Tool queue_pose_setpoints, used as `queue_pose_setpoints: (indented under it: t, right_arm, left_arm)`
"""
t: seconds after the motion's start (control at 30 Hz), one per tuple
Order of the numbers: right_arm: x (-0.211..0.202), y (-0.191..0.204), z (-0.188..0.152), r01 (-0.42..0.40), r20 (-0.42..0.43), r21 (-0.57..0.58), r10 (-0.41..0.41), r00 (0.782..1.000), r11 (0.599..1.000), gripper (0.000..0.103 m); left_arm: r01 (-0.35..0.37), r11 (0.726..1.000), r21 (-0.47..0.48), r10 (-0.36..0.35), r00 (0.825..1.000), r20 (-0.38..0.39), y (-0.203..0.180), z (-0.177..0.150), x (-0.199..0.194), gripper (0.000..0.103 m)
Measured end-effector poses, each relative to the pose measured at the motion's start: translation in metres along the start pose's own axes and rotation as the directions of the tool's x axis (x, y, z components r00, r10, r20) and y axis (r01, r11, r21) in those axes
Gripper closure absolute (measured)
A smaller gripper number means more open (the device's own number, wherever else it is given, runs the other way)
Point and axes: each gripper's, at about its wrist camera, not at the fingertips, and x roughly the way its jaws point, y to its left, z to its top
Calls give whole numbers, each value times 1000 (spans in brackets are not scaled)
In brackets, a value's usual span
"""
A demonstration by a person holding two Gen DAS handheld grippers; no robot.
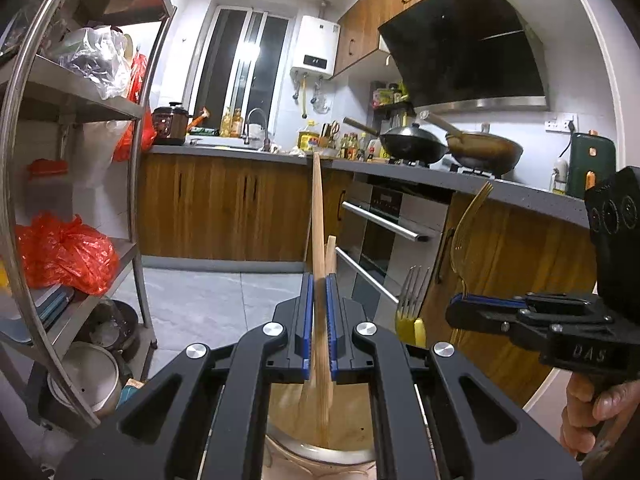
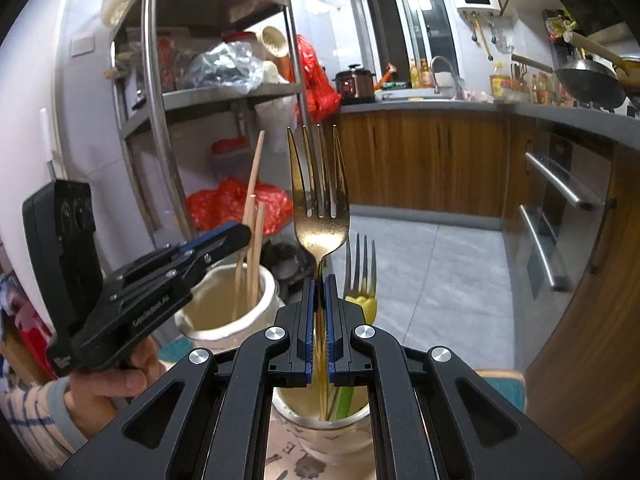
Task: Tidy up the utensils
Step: 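Lower the chopstick into the tall pot while the right tool drops the fork into the short pot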
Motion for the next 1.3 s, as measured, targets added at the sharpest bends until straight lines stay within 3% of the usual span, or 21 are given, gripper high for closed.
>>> queue_pose_setpoints:
  t: [0.23,0.9,1.1,1.17,1.3]
  right_arm:
    - [7,-6,-6,5,-42,15,-5,999,1000,97]
    - [22,-21,-6,-8,-42,80,12,999,997,97]
    - [22,-22,-7,0,-43,88,3,999,996,96]
    - [21,-21,-7,2,-44,86,2,999,996,96]
    - [19,-19,-6,8,-39,71,-5,999,997,88]
  left_arm:
    - [-15,1000,7,15,1000,-16,1,-3,2,97]
    - [-25,999,20,26,998,-59,2,-14,-1,97]
    - [-20,1000,11,20,998,-53,6,-12,-4,95]
    - [-15,1000,4,15,999,-52,8,-11,-5,89]
    - [-15,1000,4,16,999,-44,10,-9,-7,85]
